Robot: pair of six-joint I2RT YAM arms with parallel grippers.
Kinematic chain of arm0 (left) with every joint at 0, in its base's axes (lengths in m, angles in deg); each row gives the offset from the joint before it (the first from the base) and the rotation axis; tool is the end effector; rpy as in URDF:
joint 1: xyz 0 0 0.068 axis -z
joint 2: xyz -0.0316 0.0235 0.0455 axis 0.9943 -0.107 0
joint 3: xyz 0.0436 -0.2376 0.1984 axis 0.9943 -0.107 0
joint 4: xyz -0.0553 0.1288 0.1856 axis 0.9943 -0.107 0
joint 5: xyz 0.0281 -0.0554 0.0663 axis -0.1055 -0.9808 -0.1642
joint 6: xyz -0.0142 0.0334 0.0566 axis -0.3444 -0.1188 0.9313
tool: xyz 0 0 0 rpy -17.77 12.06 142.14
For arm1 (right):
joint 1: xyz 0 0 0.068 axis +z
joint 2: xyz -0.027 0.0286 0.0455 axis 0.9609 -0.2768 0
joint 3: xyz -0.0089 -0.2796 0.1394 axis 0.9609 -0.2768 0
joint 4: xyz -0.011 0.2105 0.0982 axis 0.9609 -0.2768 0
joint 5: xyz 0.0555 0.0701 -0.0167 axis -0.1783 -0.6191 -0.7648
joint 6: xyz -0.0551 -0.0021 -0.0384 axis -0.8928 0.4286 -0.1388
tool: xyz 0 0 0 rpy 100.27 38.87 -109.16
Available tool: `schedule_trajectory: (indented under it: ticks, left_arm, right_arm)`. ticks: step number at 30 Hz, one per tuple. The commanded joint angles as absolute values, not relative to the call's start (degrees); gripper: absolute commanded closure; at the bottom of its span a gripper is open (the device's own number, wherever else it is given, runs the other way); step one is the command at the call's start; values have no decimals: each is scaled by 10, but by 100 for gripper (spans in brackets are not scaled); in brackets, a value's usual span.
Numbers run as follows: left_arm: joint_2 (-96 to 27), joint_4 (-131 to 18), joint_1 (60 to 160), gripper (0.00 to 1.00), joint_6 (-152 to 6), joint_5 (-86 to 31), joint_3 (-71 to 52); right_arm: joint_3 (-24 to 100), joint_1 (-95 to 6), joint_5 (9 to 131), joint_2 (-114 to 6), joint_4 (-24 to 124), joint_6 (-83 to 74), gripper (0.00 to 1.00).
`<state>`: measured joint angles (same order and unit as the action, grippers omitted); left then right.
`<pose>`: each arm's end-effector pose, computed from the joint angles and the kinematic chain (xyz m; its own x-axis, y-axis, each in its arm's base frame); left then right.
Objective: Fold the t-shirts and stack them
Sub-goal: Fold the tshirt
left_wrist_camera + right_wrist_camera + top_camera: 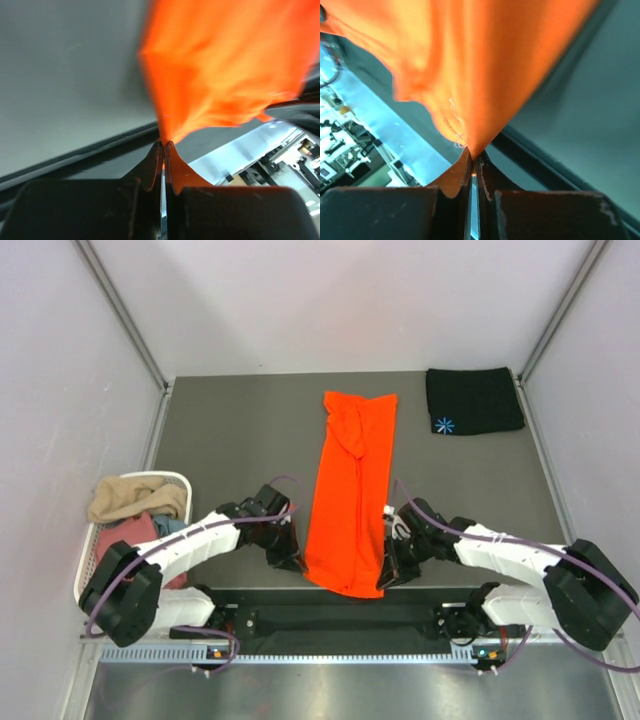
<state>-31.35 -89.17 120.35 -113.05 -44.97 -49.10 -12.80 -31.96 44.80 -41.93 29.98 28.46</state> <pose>0.1230 -0.1198 0.1987 -0.9835 -0.1467 0.1062 -0.1807 0.8349 -0.5200 0.0976 0.1267 0.1846 -0.9862 -0.1647 -0.0140 -0.1344 0.7495 0.6482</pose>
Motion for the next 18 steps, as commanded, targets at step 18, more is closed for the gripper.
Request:
schedule_trajectory:
  ticks: [18]
  left_arm:
    - [-674, -1042, 1093, 100, -988, -340, 75]
  right_arm:
    - [360, -543, 502, -692, 140, 140, 100]
